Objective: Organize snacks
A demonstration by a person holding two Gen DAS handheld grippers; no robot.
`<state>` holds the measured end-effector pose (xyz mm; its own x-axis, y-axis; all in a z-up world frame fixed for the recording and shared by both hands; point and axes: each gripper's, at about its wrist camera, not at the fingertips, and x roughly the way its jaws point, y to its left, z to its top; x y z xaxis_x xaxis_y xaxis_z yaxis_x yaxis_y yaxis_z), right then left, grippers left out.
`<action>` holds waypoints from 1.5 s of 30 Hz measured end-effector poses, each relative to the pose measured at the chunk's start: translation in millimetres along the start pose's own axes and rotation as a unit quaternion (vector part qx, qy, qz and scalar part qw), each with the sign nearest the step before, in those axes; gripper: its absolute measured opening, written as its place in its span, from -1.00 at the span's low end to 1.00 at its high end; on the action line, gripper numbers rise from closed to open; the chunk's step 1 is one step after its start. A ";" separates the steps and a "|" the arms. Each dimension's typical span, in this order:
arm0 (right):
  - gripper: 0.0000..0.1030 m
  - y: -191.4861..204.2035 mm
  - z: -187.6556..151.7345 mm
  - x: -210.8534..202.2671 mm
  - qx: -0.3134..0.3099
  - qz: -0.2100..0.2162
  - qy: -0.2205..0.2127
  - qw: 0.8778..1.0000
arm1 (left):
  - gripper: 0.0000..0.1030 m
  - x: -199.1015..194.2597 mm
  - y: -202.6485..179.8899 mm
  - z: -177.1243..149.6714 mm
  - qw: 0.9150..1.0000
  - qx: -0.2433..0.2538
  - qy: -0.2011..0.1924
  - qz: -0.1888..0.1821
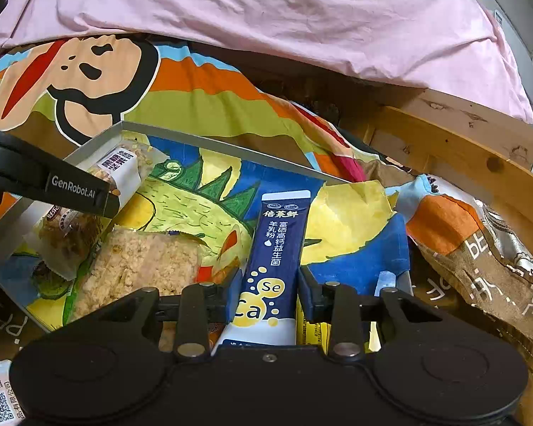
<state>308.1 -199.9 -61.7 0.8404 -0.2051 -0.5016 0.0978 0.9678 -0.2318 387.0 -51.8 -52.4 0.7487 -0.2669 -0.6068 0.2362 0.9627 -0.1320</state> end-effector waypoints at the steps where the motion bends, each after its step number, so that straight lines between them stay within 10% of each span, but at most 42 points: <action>1: -0.28 0.2 -0.5 0.2 0.000 -0.001 0.001 1.000 | -0.21 0.2 0.2 0.4 1.000 -0.001 0.001 0.000; 22: 0.79 -55.1 19.3 -88.3 0.087 -0.032 -0.068 0.993 | 0.97 -98.0 -6.0 16.3 0.997 0.005 -0.076 0.027; 45: 0.99 -87.9 -23.9 -246.5 0.129 0.011 -0.112 0.985 | 0.99 -259.1 -19.7 -67.8 0.995 0.034 -0.074 0.063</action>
<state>79.6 -237.9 62.4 0.9376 -0.1752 -0.3002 0.1872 0.9823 0.0114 146.3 1.4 54.3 0.8569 -0.1536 -0.4920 0.1730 0.9849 -0.0063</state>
